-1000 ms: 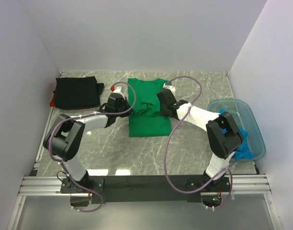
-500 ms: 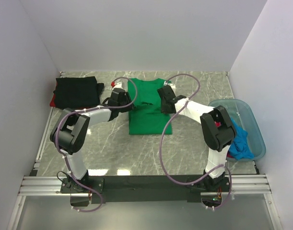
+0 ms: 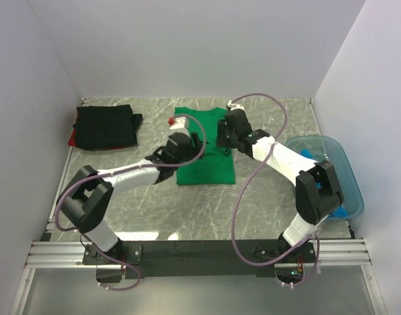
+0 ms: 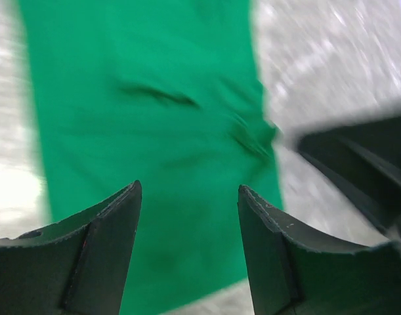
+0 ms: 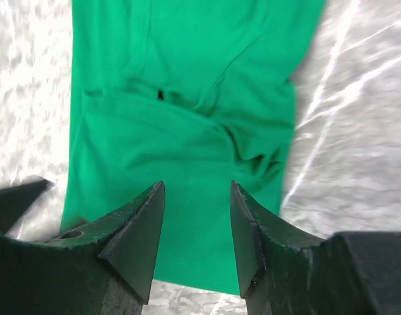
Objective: Fold and stack the t-shirts
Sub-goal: Fold the tshirt
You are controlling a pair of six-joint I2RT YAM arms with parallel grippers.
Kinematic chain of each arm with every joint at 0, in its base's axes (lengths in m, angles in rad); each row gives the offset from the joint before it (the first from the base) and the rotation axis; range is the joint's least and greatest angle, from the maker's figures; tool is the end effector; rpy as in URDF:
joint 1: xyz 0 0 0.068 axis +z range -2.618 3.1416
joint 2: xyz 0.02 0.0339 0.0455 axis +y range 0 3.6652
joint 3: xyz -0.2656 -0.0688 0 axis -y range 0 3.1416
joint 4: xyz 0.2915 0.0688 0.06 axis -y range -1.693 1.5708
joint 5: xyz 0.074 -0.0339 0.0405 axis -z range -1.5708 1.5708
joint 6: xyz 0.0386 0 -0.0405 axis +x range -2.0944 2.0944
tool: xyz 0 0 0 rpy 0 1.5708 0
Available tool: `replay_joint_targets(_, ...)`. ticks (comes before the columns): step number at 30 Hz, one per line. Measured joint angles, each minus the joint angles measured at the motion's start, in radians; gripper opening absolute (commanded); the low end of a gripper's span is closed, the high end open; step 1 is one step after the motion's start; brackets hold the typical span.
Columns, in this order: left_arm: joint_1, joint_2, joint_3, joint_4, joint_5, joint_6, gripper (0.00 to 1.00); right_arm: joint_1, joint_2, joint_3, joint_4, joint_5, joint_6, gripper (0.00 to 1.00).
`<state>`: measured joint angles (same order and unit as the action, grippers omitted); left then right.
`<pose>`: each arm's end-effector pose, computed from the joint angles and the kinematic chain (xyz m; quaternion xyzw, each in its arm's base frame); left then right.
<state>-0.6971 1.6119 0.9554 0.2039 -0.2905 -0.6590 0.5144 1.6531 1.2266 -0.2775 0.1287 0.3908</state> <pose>0.3124 -0.2472 0.2000 -0.0608 0.8401 -0.2337 0.4857 0.3660 0.2012 0.2396 -0.0290 0.9056 0.1308 0.4024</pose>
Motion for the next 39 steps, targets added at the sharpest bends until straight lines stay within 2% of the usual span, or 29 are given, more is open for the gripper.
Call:
replay_joint_targets(5, -0.081, 0.104, -0.008, 0.094, 0.049, -0.015, 0.65, 0.000, 0.094, 0.002, -0.002, -0.078, 0.000, 0.51)
replay_joint_targets(11, -0.096, 0.214, -0.072, 0.175, 0.092, -0.035, 0.65, -0.004, 0.196, 0.019, -0.029, -0.114, 0.000, 0.51)
replay_joint_targets(25, -0.142, 0.228, -0.206, 0.425, 0.066, -0.044, 0.64, -0.087, 0.336, 0.182, -0.062, -0.056, -0.009, 0.51)
replay_joint_targets(32, -0.182, 0.231, -0.238, 0.483, 0.020, -0.045, 0.64, -0.095, 0.302, 0.166, -0.048, -0.034, -0.020, 0.52)
replay_joint_targets(35, -0.210, 0.203, -0.255, 0.456, -0.008, -0.043, 0.65, -0.095, 0.200, 0.077, -0.039, -0.042, -0.018, 0.52)
replay_joint_targets(39, -0.270, 0.130, -0.271, 0.333, -0.047, -0.041, 0.66, -0.095, 0.000, -0.047, -0.042, -0.050, -0.014, 0.52)
